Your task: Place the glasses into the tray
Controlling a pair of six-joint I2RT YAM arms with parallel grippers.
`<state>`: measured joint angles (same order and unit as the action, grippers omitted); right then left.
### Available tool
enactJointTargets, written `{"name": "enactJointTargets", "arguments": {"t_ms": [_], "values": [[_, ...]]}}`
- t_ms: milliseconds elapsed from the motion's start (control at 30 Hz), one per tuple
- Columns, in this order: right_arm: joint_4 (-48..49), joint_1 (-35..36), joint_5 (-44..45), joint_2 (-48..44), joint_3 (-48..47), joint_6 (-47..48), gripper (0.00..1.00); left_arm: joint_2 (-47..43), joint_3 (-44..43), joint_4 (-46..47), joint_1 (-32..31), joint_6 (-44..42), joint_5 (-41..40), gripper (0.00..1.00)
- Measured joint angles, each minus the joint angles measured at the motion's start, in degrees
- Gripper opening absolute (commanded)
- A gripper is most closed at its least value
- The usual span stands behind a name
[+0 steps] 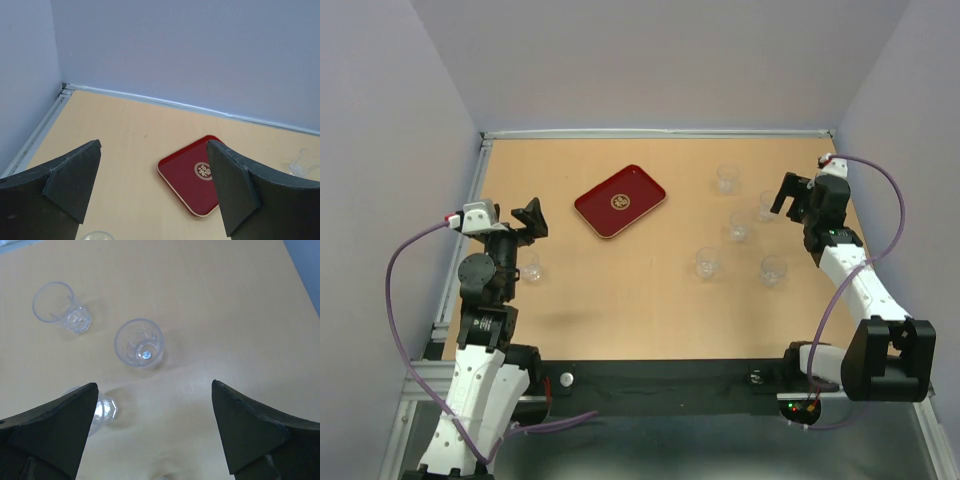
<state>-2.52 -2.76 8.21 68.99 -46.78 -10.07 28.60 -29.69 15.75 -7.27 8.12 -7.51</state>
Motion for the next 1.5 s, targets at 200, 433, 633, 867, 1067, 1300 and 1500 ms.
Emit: {"name": "enactJointTargets", "arguments": {"t_ms": [200, 433, 633, 867, 1067, 1300, 1500], "values": [[0.0, 0.0, -3.6, 0.0, -0.4, 3.6, 1.00, 0.1, -0.2, -0.6, 0.0, 1.0, 1.2, 0.99], [-0.2, 0.0, -20.1, -1.4, -0.7, 14.1, 1.00, 1.6, -9.4, -10.3, 0.0, 4.3, -0.2, 0.99], [-3.6, 0.1, -30.4, 1.7, -0.7, 17.1, 1.00, 1.2, -14.2, -17.2, 0.0, 7.6, -4.9, 0.99], [-8.4, 0.1, -39.5, 1.5, -0.7, 19.1, 1.00, 8.2, -14.6, -23.9, 1.1, 12.5, -9.2, 0.99], [-9.2, 0.1, -40.7, 0.7, -0.7, 20.4, 1.00, 24.9, -16.3, -26.3, 10.7, 19.0, -2.1, 0.90], [-9.9, 0.1, -40.7, -1.0, -0.7, 21.3, 1.00, 46.3, -23.9, -29.3, 13.3, 24.4, 0.0, 0.72], [-9.9, 0.1, -40.6, -1.8, -0.7, 21.9, 1.00, 56.7, -31.6, -31.6, 13.3, 25.8, -2.8, 0.64]]}}
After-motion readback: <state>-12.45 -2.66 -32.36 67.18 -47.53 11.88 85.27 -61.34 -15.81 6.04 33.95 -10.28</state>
